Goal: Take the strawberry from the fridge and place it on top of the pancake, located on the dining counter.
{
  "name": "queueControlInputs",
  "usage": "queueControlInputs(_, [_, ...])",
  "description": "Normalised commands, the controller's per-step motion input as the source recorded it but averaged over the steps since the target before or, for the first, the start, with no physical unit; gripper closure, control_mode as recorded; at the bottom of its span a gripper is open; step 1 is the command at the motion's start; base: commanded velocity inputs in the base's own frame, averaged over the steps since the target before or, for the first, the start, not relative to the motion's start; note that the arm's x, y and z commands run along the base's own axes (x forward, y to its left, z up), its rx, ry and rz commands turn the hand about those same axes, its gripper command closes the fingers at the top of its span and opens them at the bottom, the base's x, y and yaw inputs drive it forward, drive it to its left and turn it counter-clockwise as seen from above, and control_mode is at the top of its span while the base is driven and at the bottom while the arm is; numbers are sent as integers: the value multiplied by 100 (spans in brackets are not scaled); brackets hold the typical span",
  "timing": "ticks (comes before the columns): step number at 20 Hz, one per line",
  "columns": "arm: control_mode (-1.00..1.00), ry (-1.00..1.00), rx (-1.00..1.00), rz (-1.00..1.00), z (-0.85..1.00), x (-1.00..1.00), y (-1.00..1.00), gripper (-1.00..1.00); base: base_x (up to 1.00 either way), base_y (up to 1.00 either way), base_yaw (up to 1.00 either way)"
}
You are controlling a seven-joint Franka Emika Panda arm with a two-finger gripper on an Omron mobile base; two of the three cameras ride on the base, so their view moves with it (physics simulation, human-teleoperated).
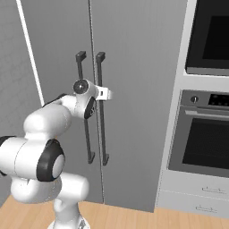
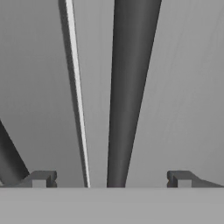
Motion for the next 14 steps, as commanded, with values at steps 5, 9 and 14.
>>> queueControlInputs(5, [-100, -3, 0, 1, -28, 53, -1, -100, 0, 0, 0])
queueControlInputs(9, [-100, -4, 0, 0, -32, 62, 0, -100, 0, 0, 0])
queueControlInputs(14, [-100, -1, 0, 0, -25, 59, -1, -100, 0, 0, 0])
